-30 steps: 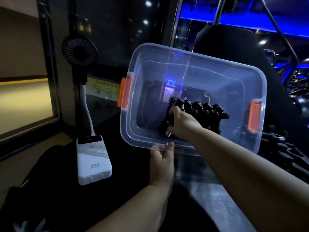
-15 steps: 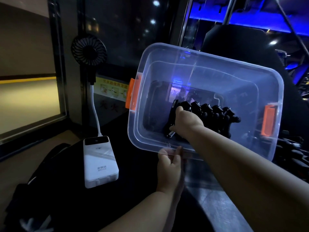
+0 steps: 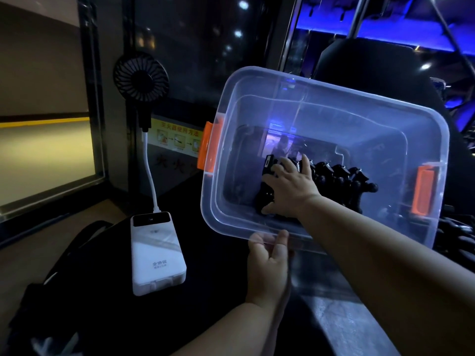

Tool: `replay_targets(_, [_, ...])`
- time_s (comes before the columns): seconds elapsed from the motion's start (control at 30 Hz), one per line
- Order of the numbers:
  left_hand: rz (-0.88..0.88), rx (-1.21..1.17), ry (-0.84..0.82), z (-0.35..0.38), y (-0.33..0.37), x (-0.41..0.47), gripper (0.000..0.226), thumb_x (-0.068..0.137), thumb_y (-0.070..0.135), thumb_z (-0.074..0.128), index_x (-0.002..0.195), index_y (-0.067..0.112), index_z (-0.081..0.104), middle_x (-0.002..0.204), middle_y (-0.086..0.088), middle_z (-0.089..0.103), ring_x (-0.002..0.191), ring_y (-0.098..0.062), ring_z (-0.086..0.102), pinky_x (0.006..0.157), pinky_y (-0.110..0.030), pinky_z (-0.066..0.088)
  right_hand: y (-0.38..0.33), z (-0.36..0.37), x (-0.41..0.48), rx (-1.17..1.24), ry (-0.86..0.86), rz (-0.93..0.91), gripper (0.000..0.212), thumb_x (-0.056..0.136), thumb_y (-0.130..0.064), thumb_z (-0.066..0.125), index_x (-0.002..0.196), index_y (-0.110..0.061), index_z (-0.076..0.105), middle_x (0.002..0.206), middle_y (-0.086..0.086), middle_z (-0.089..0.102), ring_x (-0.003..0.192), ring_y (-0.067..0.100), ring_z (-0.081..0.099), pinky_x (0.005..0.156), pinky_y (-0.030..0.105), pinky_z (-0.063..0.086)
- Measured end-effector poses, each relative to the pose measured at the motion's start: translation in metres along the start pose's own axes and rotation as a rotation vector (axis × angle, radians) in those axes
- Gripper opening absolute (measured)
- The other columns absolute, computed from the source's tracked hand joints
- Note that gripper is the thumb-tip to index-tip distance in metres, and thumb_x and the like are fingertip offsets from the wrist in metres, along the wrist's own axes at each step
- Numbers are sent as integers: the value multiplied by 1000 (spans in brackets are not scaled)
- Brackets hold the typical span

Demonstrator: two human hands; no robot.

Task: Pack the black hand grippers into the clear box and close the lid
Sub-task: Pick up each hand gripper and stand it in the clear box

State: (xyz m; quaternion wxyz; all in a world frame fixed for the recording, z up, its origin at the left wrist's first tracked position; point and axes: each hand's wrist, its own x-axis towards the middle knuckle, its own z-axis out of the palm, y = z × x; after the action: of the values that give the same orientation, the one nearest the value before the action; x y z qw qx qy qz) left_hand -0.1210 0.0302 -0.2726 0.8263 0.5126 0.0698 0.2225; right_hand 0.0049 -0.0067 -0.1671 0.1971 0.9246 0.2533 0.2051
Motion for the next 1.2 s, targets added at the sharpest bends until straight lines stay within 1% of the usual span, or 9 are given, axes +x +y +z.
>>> replay_targets(0.1, [-11, -20, 16, 0, 1, -1, 19, 90, 27, 62, 82, 17, 48, 77, -4, 64, 72, -19, 60, 75, -36, 49, 0, 1, 2, 16, -31, -1, 85, 66, -69, 64, 139, -34, 40, 149, -2, 28, 145, 20, 2, 114, 60, -3])
replay_targets(0.23, [-3, -22, 26, 1, 3, -2, 18, 90, 24, 61, 81, 17, 47, 74, -3, 63, 69, -16, 60, 69, -28, 46, -3, 4, 7, -14, -36, -31, 84, 70, -68, 63, 141, -30, 40, 156, -4, 15, 146, 18, 2, 114, 59, 1])
replay_targets(0.37, [-10, -37, 17, 1, 3, -2, 17, 90, 24, 60, 82, 15, 47, 73, -5, 63, 67, -15, 59, 68, -27, 46, -6, 5, 12, -62, -59, -55, 84, 73, -71, 58, 144, -28, 38, 156, -9, 21, 147, 17, 2, 111, 66, 1])
replay_targets(0.5, [6, -40, -29, -1, 6, -4, 16, 92, 24, 57, 87, 12, 49, 76, -6, 63, 64, -7, 58, 61, -16, 45, -6, 5, 17, -132, -85, -82, 82, 74, -75, 54, 141, -31, 41, 153, -11, 28, 147, 19, 6, 110, 67, 0])
replay_targets(0.67, [57, -82, -83, -3, 10, -8, 34, 81, 38, 57, 95, 8, 50, 78, -5, 63, 63, -2, 58, 58, -12, 43, -6, 3, 21, -176, -131, -86, 84, 75, -76, 52, 144, -31, 37, 155, -10, 26, 147, 21, 6, 110, 65, 1])
replay_targets(0.77, [27, -119, -107, -3, 12, -8, 21, 90, 24, 56, 96, 6, 49, 79, -7, 63, 61, 1, 58, 56, -11, 43, -6, 2, 20, -188, -156, -83, 84, 78, -75, 49, 147, -31, 30, 157, -10, 20, 147, 22, 3, 111, 65, 2])
replay_targets(0.97, [46, -98, -84, -3, 12, -9, 36, 78, 40, 59, 94, 8, 50, 77, -6, 65, 64, -3, 60, 59, -13, 44, 2, -1, 18, -214, -133, -133, 77, 80, -73, 45, 145, -33, 34, 153, -12, 27, 145, 20, 9, 109, 57, 14])
replay_targets(1.1, [-25, -79, -59, -2, 8, -6, 15, 92, 21, 57, 90, 9, 49, 82, -18, 66, 63, -7, 59, 56, -13, 44, 10, 1, 16, -200, -87, -158, 74, 79, -75, 44, 142, -38, 37, 152, -15, 30, 143, 18, 13, 109, 53, 13])
replay_targets(1.2, [2, -15, -25, -2, 2, -2, 15, 92, 24, 59, 86, 14, 48, 82, -16, 66, 70, -15, 59, 64, -18, 45, 13, 2, 16, -190, -71, -169, 75, 77, -77, 44, 142, -42, 36, 153, -17, 28, 144, 17, 11, 110, 53, 11])
